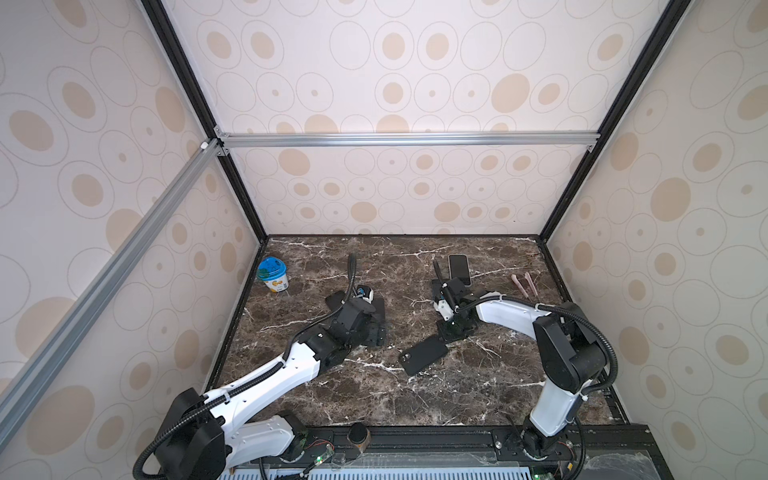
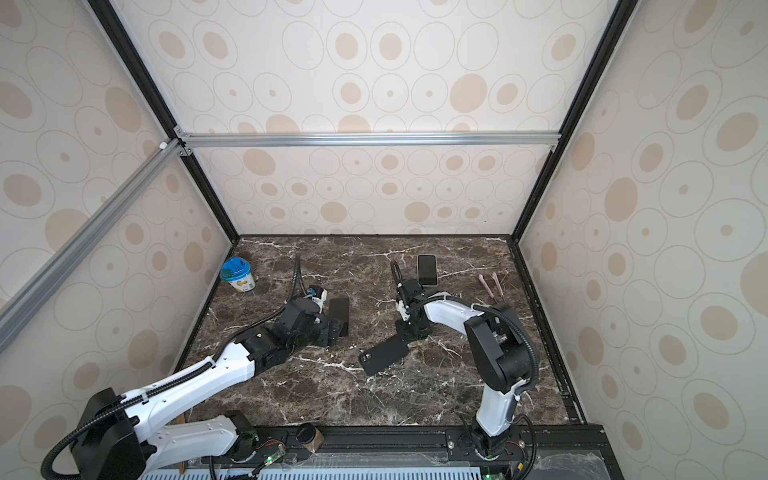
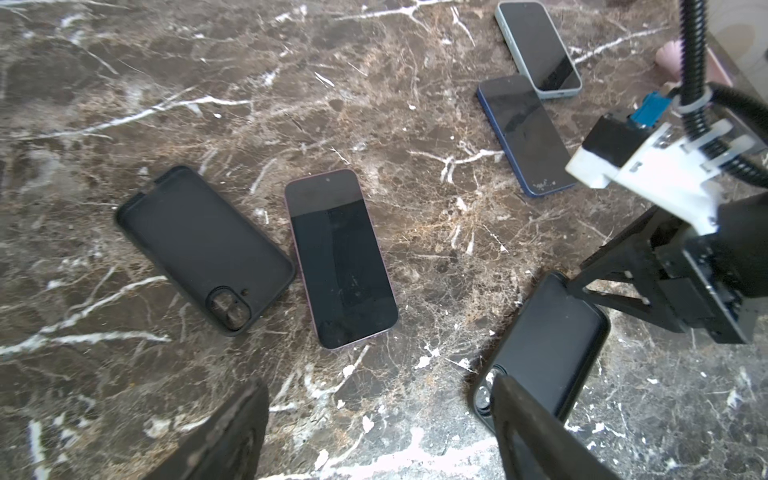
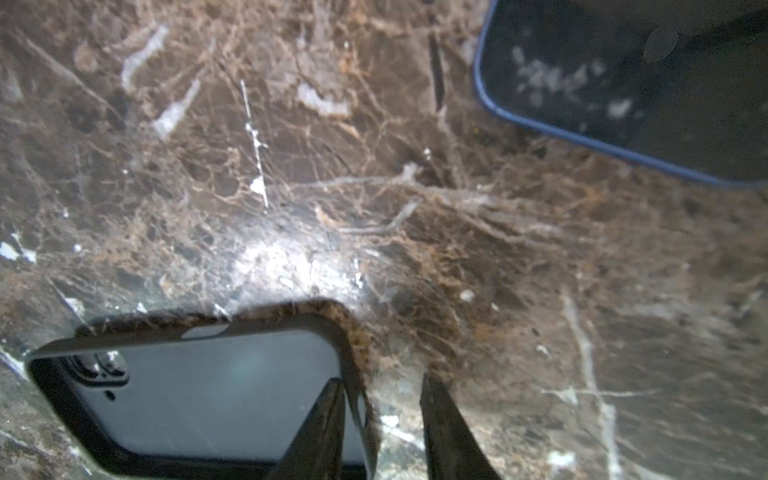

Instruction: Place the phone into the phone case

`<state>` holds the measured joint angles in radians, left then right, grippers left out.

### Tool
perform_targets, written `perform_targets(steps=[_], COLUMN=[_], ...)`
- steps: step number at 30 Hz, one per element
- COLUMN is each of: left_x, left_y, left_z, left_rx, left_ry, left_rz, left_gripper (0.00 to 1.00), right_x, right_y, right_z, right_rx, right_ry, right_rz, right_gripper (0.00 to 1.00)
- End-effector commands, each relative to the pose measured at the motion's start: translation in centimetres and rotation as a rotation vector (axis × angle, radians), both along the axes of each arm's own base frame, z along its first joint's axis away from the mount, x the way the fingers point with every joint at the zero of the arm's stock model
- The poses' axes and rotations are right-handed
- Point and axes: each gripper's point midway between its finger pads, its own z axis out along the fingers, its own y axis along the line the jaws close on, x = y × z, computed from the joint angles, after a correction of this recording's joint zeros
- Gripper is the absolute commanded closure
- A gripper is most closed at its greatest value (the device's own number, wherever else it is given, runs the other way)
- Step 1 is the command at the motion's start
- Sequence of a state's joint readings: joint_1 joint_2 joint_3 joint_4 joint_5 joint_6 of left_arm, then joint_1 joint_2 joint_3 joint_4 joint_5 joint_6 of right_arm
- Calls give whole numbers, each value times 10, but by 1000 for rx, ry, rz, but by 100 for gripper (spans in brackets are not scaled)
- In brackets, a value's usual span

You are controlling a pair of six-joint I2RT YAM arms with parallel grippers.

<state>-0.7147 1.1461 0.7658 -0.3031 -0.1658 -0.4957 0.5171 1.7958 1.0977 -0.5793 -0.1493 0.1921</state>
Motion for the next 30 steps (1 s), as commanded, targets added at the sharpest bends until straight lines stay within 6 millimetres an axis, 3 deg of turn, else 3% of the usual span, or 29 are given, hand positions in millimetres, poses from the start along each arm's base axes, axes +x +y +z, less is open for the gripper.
perform_targets(steps=[1, 11, 23, 27, 30], left_x=[-2, -1, -1, -1, -1], left_y=[15, 26, 27, 28, 26], left_z=[1, 5, -2, -6, -8], left_rx=[20, 38, 38, 34, 30], left_ry=[-1, -9, 0, 6, 11], left_rz=[49, 62, 42, 39, 31], left_gripper=[14, 13, 13, 13, 13], right_x=[0, -6, -3, -3, -2], right_y=[2, -4, -13, -18, -19], right_z=[-5, -13, -1, -1, -1], right_rx=[-47, -147, -174, -183, -186], right_ry=[-3, 3, -2, -11, -15], right_rz=[28, -30, -191, -247, -271], right_gripper=[67, 76, 89, 100, 100])
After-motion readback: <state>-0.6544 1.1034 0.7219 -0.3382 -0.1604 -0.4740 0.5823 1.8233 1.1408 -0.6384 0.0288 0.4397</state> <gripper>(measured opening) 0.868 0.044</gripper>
